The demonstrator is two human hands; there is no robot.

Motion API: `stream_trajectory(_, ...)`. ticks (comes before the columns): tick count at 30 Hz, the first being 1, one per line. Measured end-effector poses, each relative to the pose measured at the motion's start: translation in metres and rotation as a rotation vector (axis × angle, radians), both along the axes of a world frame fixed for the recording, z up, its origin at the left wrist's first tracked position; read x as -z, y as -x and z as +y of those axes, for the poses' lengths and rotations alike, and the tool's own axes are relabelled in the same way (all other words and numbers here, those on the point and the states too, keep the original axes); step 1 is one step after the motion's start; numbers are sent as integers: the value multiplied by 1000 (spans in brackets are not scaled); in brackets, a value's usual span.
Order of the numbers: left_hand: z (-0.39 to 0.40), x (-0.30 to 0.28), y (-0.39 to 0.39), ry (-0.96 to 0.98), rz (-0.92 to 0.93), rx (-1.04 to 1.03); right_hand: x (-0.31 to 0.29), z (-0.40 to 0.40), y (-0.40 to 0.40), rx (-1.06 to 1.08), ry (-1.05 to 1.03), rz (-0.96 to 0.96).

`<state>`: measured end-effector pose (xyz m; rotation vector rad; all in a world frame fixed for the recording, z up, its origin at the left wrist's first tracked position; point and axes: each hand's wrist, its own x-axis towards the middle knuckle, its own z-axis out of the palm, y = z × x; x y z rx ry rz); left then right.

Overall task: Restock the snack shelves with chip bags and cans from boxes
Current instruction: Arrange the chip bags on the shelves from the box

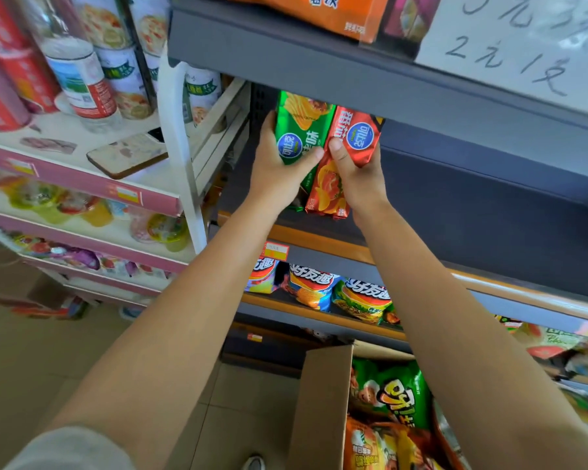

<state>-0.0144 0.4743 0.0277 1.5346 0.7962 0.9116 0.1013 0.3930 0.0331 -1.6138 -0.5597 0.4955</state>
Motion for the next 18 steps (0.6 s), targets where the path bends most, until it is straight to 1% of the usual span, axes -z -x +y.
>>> stream_trajectory(7, 5, 3, -1, 21, 32, -28, 0, 2, 16, 101, -5, -23)
stream_trajectory(13, 4, 2, -4, 1, 76, -51, -7, -3, 12, 57, 60, -16)
stream_trajectory(18, -7, -2, 4, 3, 158, -75, -7, -25, 25, 56, 99, -4)
